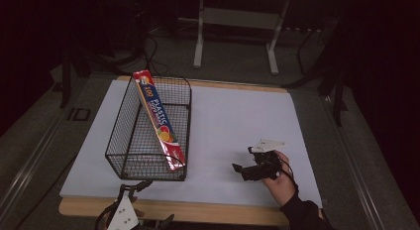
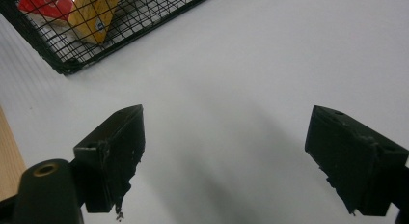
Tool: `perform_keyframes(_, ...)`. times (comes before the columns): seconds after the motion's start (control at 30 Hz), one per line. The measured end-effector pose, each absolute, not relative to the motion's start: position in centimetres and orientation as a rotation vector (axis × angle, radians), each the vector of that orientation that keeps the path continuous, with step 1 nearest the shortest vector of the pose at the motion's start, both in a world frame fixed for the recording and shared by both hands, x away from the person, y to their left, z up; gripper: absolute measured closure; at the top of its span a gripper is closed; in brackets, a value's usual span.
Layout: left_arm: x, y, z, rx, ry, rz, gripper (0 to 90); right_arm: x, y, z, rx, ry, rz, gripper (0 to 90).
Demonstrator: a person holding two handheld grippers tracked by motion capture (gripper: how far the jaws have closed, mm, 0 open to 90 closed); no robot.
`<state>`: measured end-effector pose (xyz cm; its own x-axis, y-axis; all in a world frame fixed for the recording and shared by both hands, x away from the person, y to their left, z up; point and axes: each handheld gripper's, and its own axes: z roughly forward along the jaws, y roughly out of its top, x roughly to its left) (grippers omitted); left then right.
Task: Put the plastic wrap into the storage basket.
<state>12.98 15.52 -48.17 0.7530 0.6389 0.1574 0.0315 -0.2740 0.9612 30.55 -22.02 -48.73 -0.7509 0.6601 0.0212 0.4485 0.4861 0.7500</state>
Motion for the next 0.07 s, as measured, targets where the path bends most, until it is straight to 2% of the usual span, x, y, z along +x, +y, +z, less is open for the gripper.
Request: perform_keyframes(0.07, 12.98, 15.49, -48.17, 1.77, 0.526, 0.64, 0.1, 30.49, -22.0, -48.7, 0.935, 2.465, 1.121, 14.0)
